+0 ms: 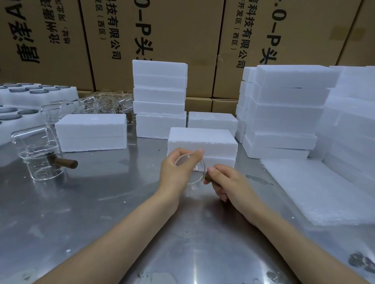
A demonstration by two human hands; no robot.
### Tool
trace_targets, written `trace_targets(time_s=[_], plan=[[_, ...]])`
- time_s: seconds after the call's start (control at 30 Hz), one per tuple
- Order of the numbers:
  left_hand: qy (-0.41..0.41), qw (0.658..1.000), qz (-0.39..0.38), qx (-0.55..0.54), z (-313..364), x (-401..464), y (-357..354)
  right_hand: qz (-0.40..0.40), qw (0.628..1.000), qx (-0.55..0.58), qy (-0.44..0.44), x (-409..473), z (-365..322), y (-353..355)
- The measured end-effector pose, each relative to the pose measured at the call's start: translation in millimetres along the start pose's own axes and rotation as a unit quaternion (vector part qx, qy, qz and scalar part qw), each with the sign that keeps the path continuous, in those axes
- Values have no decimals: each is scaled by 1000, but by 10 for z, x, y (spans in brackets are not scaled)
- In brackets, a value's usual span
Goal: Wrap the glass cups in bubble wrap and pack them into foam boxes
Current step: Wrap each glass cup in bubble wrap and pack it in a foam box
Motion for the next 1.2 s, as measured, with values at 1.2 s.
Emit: trace_targets(time_s=[1.2], plan=[[-103, 981, -127, 102, 267, -145, -146, 2, 986, 157, -57, -23, -24, 175]])
Point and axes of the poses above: each hand's wrist, its own x-axis towards the middle knuckle, its own y-axis out of the back of the hand, z = x × y, the point moved 7 cm from there along x, towards the middle knuckle, and after that the axes turned 4 degrees about -x, right-handed, at the moved point
